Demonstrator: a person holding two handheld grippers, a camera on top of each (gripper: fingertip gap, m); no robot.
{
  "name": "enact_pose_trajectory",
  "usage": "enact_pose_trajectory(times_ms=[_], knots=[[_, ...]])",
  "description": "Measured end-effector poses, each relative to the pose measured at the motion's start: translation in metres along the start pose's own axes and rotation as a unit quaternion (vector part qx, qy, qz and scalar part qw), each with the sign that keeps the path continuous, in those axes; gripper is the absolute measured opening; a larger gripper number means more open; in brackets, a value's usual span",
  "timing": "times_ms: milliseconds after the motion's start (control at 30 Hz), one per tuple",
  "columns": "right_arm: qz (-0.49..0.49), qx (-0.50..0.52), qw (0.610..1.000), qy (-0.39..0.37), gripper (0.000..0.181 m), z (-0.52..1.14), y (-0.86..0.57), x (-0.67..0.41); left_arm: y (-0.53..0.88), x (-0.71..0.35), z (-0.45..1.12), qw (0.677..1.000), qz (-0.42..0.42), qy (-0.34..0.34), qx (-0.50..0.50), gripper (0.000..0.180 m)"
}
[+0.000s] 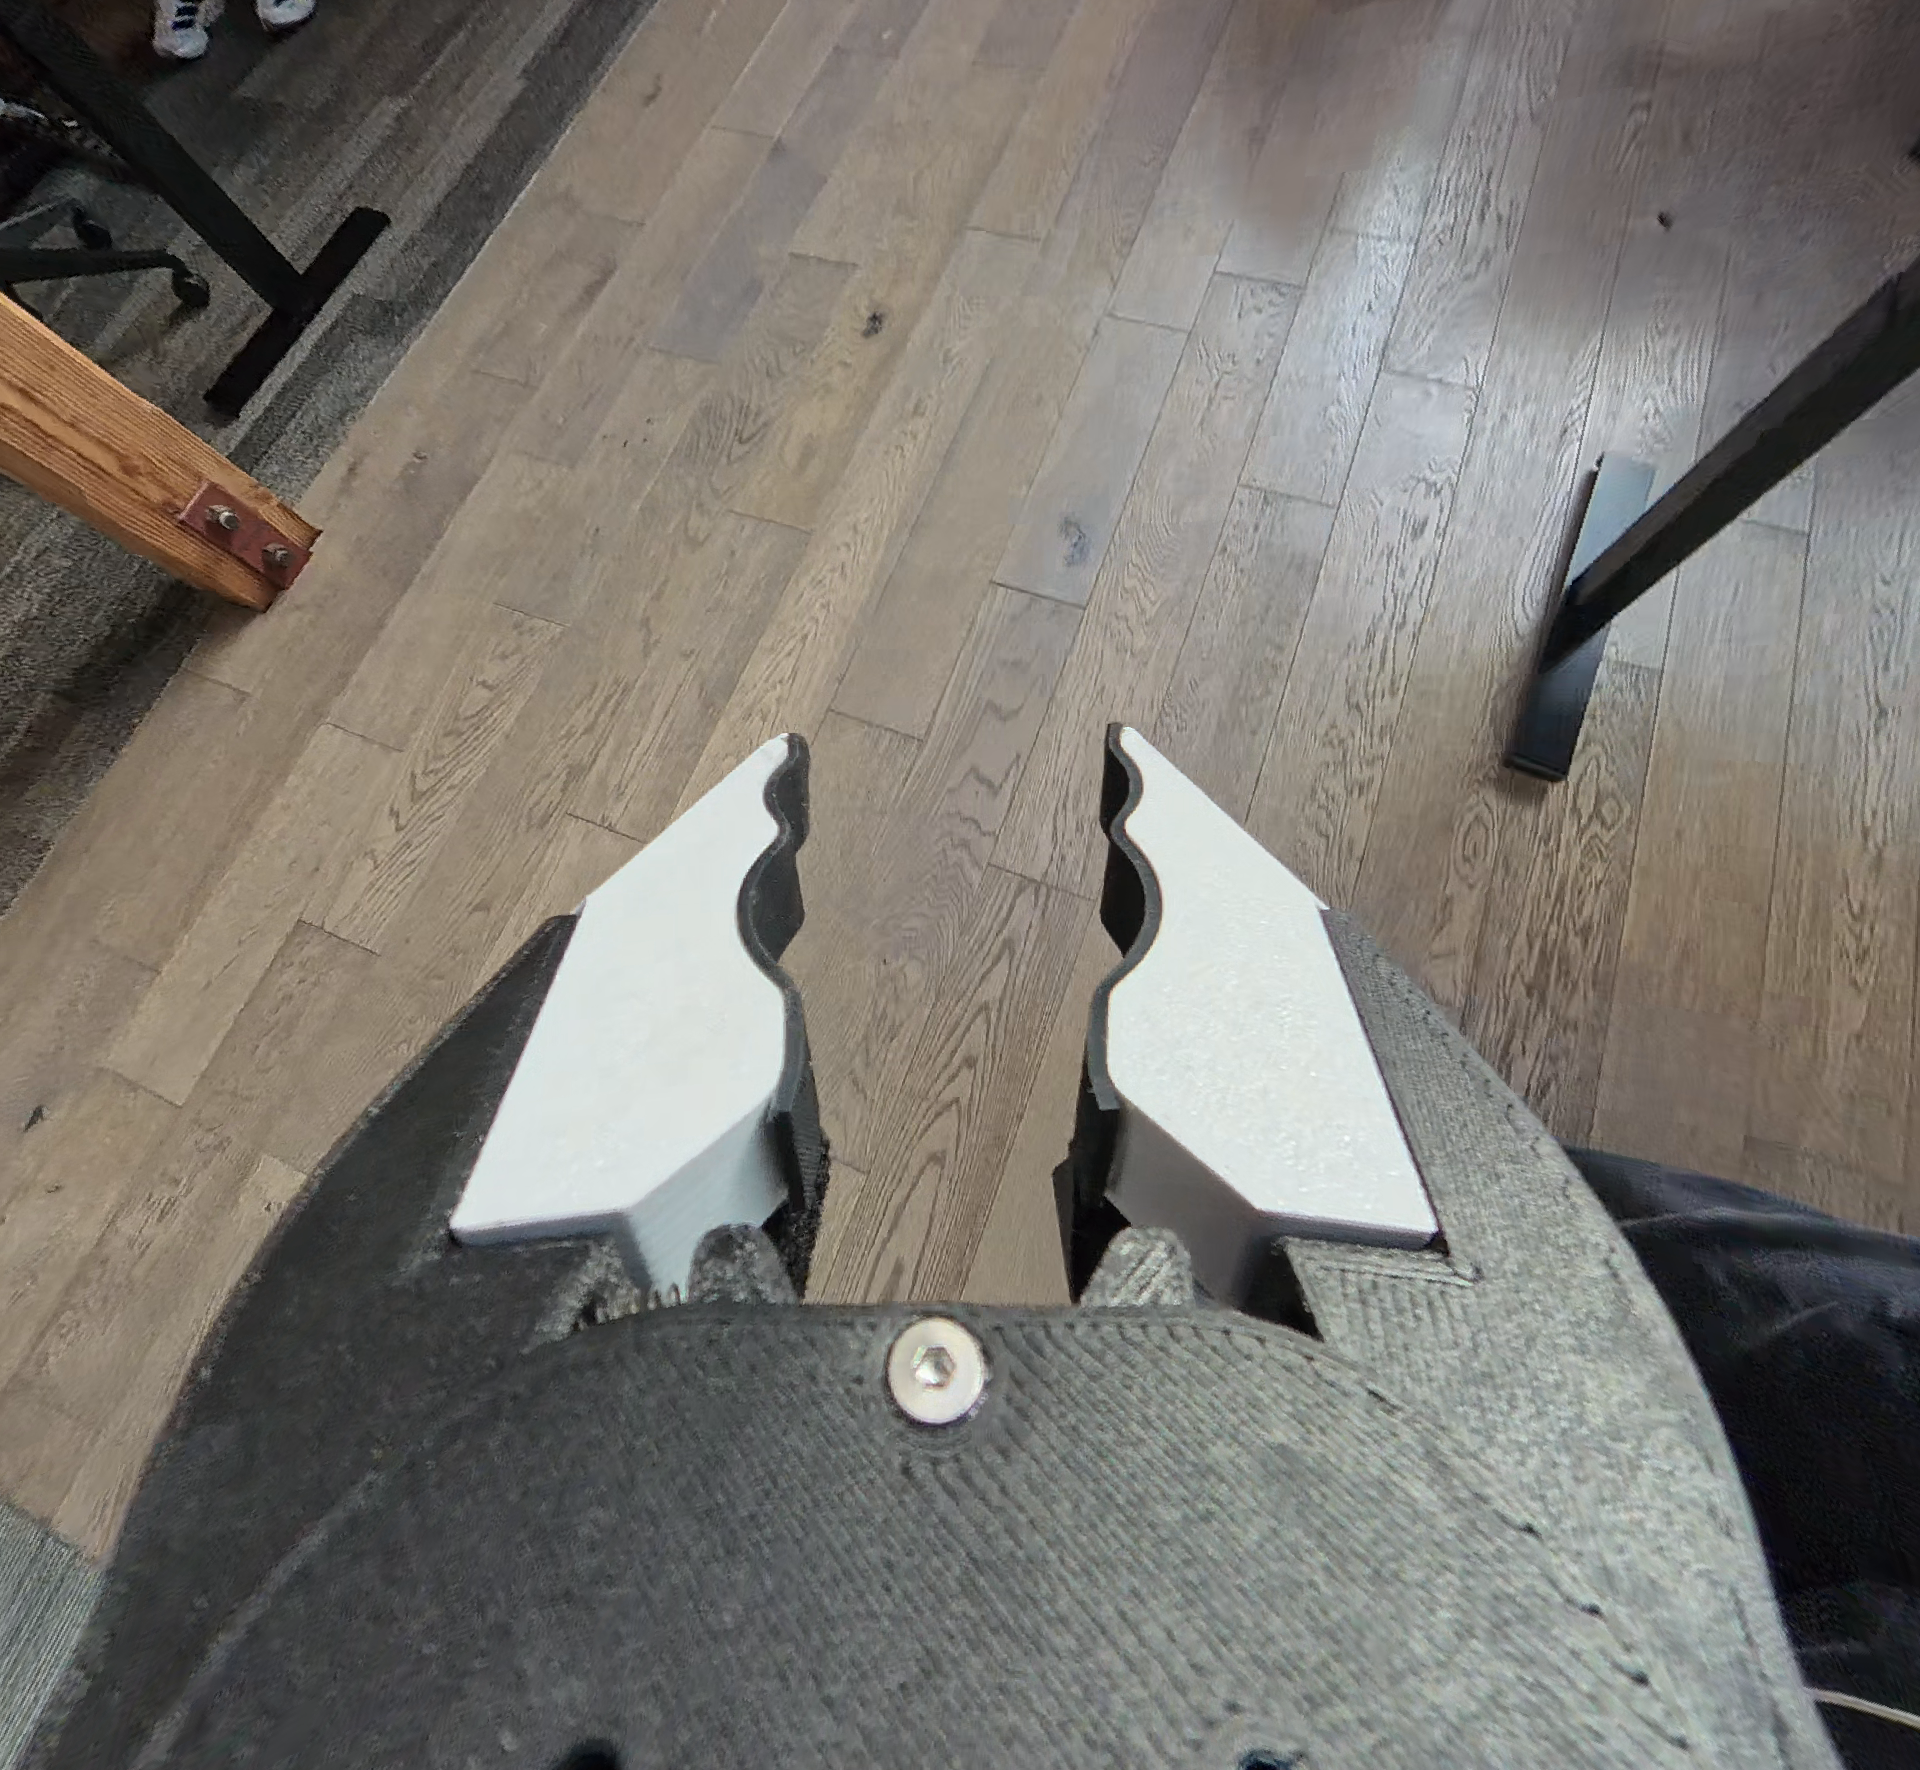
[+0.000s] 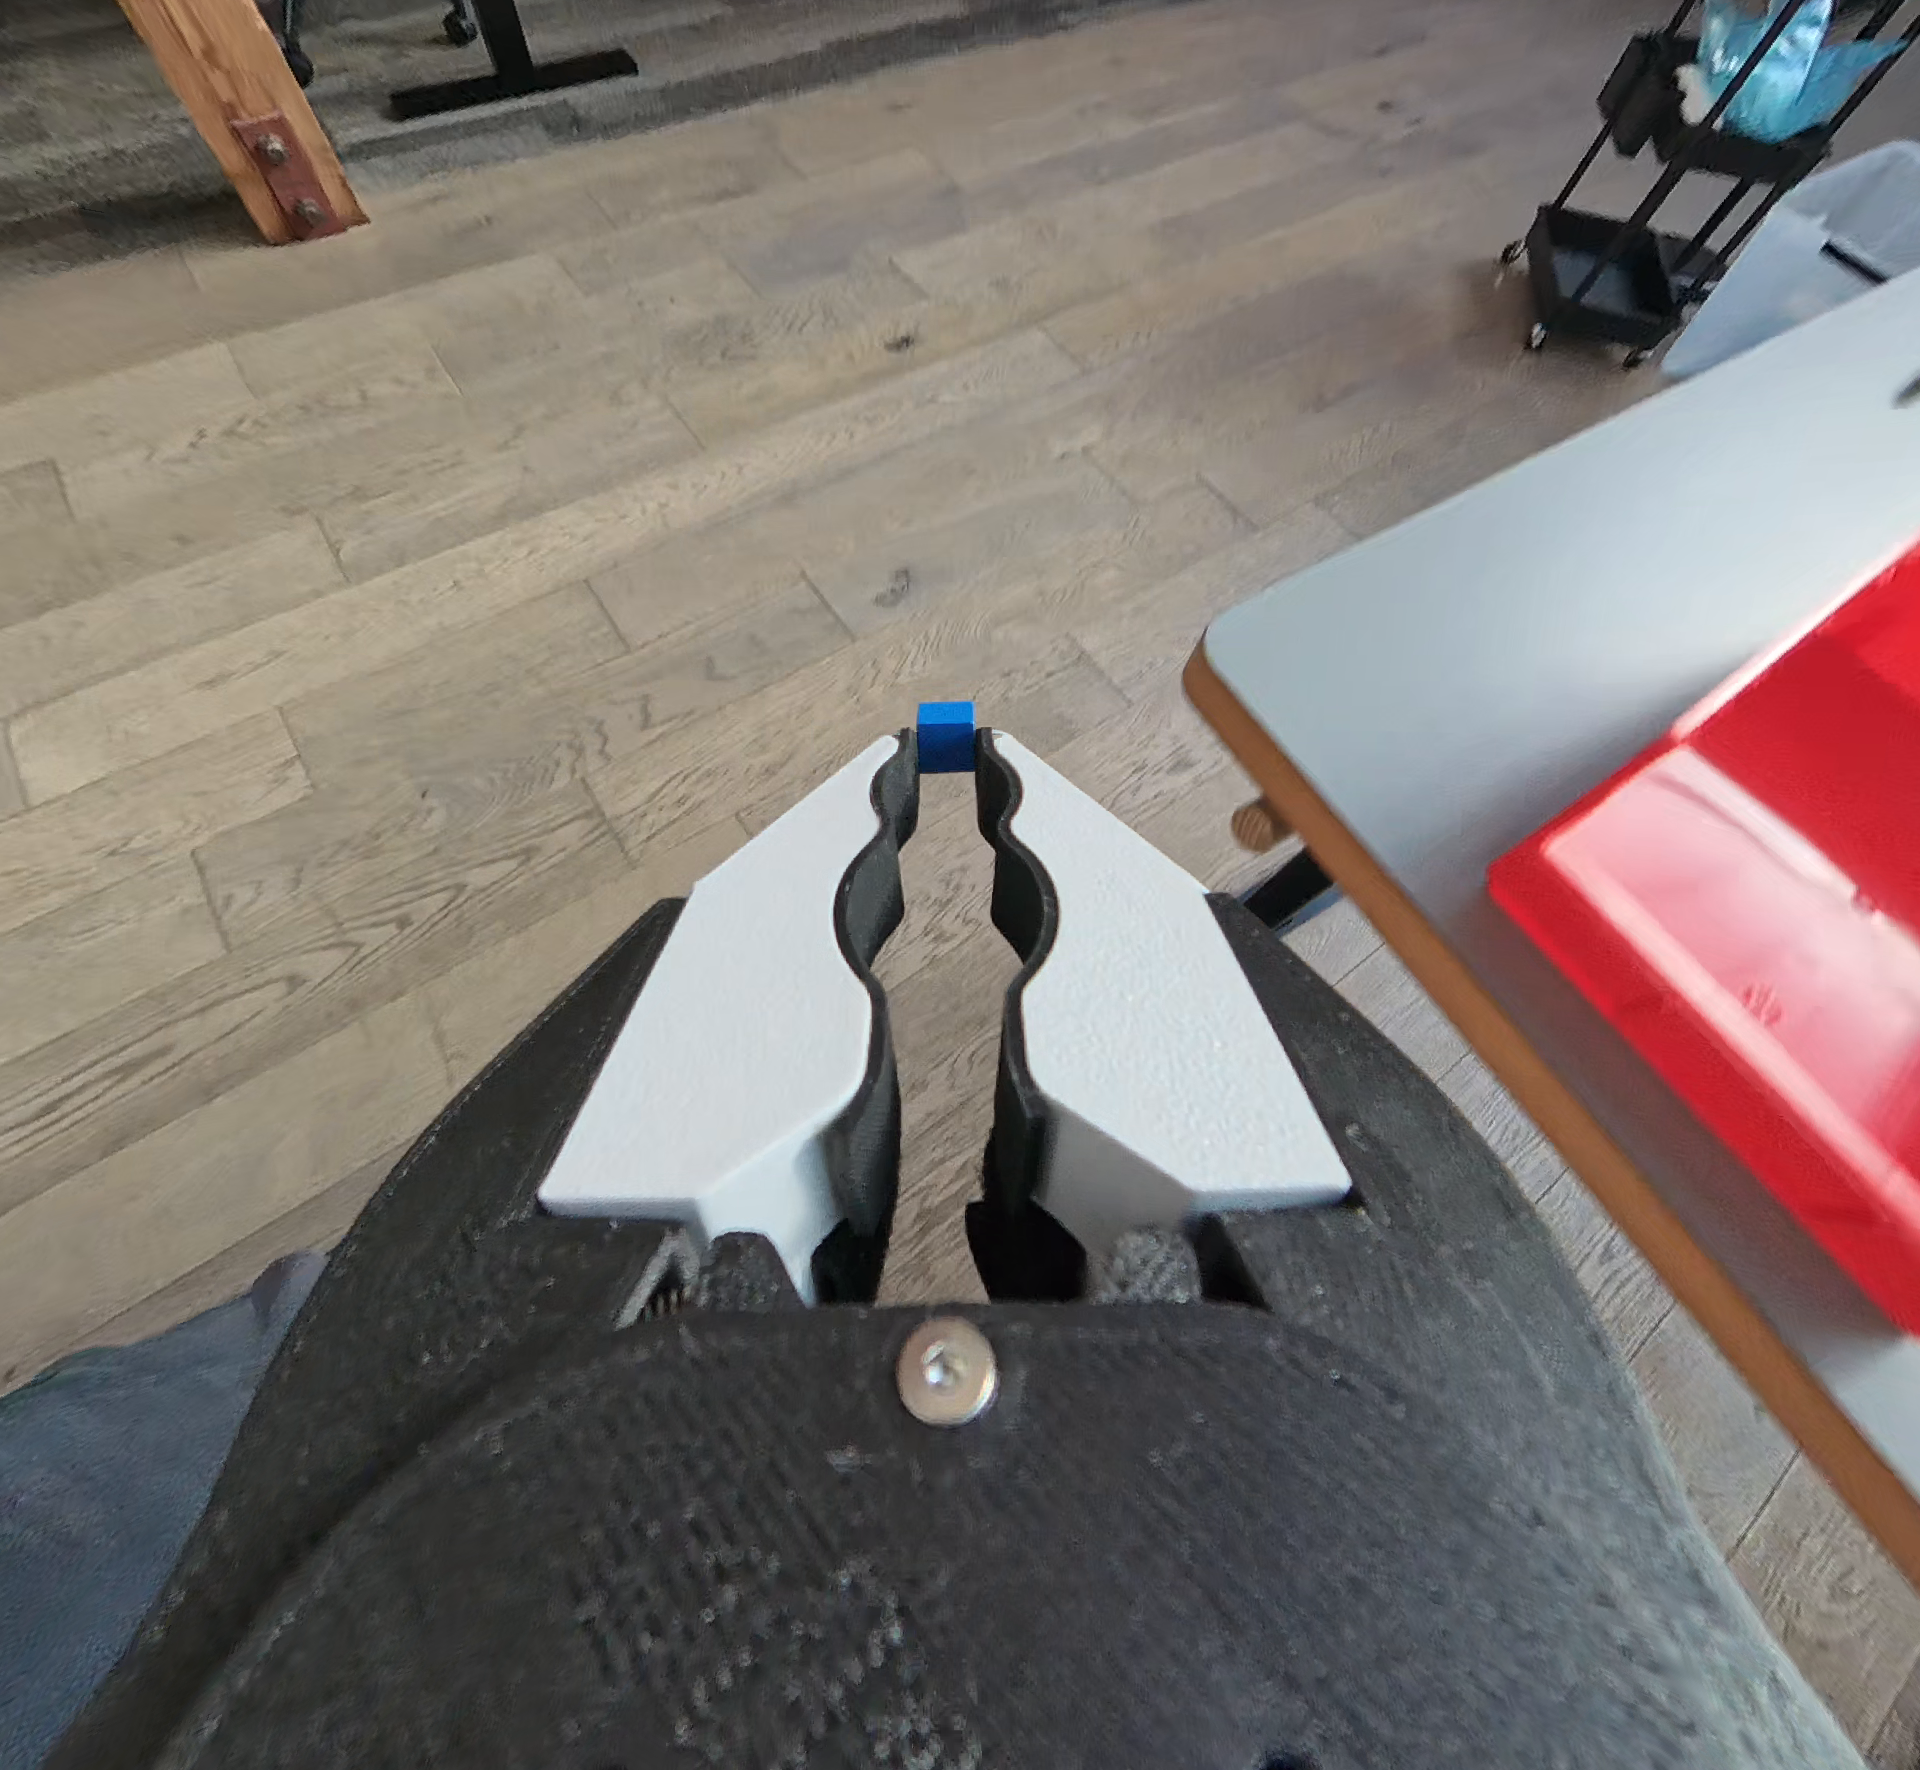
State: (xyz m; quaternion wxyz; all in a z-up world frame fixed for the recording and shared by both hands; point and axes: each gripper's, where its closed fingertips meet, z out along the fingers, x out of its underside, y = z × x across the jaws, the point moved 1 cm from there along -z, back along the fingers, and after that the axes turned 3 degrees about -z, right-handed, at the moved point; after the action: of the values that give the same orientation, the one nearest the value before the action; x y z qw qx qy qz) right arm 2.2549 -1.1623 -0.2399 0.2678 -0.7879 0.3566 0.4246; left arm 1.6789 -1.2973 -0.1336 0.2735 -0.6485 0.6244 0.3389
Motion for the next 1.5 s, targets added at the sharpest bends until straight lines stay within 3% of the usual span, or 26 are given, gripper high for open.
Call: enact_pose_trajectory(times_ms=[167,333,467,567,633,867,967,1067,1133,1233,1333,1500], knots=[[0.035,0.066,0.996,-0.053,0.009,0.102,-0.13,-0.151,0.008,-0.141,0.094,0.997,-0.05,-0.043,0.046,0.054],[0.011,0.221,0.972,-0.075,0.009,0.136,-0.285,-0.254,0.019,-0.247,0.208,0.998,0.016,-0.018,0.053,0.06],[0.031,0.363,0.927,-0.085,0.009,0.136,-0.384,-0.296,0.011,-0.347,0.34,0.99,0.082,-0.038,0.104,0.059],[0.083,0.462,0.88,-0.068,0.009,0.13,-0.425,-0.293,-0.016,-0.448,0.455,0.972,0.153,-0.064,0.167,0.053],[0.134,0.473,0.868,-0.066,0.009,0.138,-0.438,-0.293,-0.05,-0.525,0.517,0.955,0.193,-0.051,0.22,0.06],[0.177,0.564,0.806,0.03,0.009,0.165,-0.497,-0.259,-0.207,-0.77,0.664,0.886,0.299,-0.139,0.325,0.057],[0.172,0.6,0.781,0.012,0.009,0.187,-0.558,-0.245,-0.272,-0.82,0.735,0.882,0.287,-0.147,0.343,0.057],[0.198,0.635,0.747,-0.005,0.009,0.207,-0.638,-0.24,-0.339,-0.855,0.797,0.878,0.255,-0.152,0.375,0.047],[0.193,0.633,0.748,-0.044,0.008,0.223,-0.694,-0.267,-0.386,-0.877,0.837,0.867,0.27,-0.14,0.396,0.047],[0.189,0.631,0.753,-0.011,0.008,0.239,-0.765,-0.292,-0.455,-0.918,0.894,0.848,0.32,-0.127,0.402,0.054],[0.178,0.649,0.74,0.019,0.008,0.242,-0.818,-0.306,-0.535,-0.958,0.939,0.822,0.336,-0.125,0.443,0.056],[0.201,0.721,0.662,0.041,0.008,0.247,-0.859,-0.296,-0.689,-0.999,1.035,0.74,0.415,-0.127,0.514,0.057]])
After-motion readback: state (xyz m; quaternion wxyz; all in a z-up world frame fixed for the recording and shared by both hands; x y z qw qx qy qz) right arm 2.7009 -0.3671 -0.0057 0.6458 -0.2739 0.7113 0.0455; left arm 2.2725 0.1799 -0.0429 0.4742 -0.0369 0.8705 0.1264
